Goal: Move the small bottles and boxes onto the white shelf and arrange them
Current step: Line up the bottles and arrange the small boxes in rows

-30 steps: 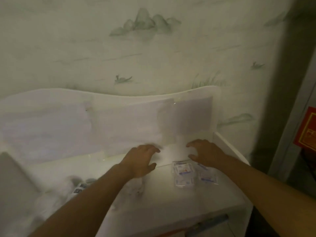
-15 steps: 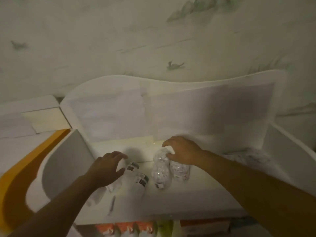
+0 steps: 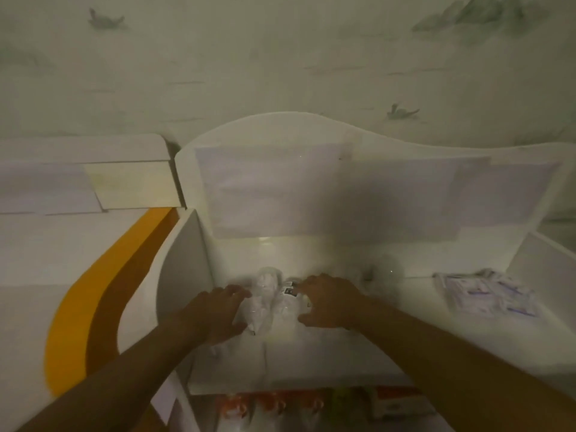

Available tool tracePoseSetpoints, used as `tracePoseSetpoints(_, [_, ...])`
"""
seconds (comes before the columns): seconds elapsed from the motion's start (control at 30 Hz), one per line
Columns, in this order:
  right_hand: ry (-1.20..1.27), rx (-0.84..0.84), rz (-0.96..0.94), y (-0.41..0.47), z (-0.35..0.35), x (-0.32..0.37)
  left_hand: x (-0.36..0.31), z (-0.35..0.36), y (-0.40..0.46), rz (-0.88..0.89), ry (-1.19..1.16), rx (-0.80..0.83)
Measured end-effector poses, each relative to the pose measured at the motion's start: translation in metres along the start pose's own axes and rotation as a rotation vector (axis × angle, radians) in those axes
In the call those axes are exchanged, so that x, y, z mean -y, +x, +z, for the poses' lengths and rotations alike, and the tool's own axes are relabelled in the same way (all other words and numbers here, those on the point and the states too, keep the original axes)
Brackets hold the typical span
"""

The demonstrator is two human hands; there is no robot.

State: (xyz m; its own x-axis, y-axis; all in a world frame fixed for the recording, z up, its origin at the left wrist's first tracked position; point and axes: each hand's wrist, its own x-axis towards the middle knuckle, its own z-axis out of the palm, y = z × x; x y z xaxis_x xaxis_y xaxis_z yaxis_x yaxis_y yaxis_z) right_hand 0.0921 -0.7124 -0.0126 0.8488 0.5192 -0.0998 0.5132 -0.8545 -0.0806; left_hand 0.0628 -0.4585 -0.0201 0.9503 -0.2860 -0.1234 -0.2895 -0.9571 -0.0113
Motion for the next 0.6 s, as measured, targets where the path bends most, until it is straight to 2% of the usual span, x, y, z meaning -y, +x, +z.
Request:
tracePoseSetpoints(0.17, [0.013,0.097,0.068,-0.007,0.026,0.019,0.006,0.008,-0.001,0.036,-0.04,0.022])
tracePoseSetpoints(0.4, [0.019,0.037,0.073,0.0,0.032,0.021,0.0,0.01,0.01,0.013,-0.202,-0.023])
tracePoseSetpoints(0.6, [0.057,0.003,0.065,0.005,0.037,0.009,-0.004,0.019,0.008,-0.002,-0.183,-0.058])
